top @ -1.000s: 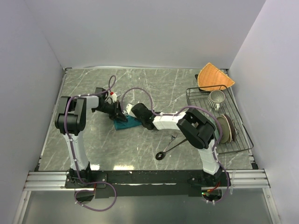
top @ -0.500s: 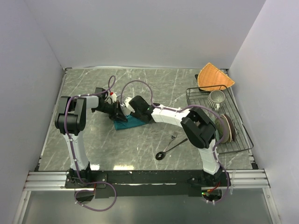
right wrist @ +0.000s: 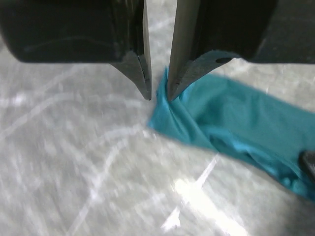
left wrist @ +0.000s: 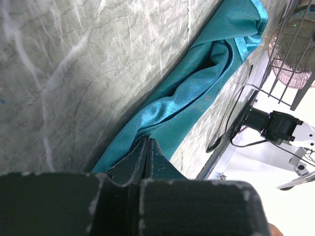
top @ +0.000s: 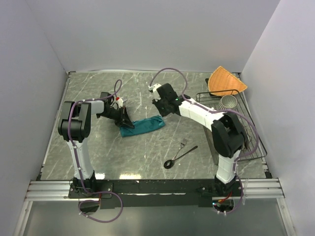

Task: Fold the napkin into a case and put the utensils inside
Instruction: Insert the top corner of the smaller rectangle folded napkin into the folded napkin.

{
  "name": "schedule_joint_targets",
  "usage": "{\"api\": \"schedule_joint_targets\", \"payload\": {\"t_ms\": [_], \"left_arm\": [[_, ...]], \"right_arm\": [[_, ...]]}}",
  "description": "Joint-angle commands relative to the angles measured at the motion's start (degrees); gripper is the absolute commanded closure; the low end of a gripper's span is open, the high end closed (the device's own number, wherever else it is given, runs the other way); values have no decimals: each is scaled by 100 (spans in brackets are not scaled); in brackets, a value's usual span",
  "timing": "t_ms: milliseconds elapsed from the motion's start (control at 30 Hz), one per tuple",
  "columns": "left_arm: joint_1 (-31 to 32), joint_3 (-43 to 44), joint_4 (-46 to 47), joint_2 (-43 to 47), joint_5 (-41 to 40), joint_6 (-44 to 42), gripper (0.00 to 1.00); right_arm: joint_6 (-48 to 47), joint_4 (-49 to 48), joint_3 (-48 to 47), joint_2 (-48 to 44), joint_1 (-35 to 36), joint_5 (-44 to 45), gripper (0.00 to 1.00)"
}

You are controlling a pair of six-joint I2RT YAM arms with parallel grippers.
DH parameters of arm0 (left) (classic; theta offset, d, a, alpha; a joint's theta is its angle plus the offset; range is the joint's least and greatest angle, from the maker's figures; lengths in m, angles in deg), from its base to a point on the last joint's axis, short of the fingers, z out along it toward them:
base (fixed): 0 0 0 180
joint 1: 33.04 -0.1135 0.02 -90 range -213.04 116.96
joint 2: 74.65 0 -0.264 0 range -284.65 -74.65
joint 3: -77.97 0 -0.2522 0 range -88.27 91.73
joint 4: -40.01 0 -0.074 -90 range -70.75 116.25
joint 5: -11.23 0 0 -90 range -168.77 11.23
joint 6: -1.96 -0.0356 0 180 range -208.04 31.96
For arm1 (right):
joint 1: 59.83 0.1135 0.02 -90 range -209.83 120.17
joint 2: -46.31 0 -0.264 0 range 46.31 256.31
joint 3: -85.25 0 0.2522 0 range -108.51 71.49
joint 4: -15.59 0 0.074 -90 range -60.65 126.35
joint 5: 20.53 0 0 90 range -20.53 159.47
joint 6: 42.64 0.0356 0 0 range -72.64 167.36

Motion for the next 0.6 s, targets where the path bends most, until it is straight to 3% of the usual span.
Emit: {"api": "schedule_joint_targets", "payload": {"t_ms": [0, 100, 267, 567], "left_arm": [[4, 84, -50, -202, -551, -223, 99], [4, 84, -68, -211, -551, -250, 99], [4, 40, -85, -167, -578, -320, 99], [-13, 57, -182, -132, -587, -478, 99]], "right_arm": [[461, -302, 65, -278, 47, -295, 76], [750, 86, -306, 136, -40, -479, 78], [1217, -64, -307, 357, -242, -1189, 78], [1884, -152, -70, 954, -550, -1692, 76]]}}
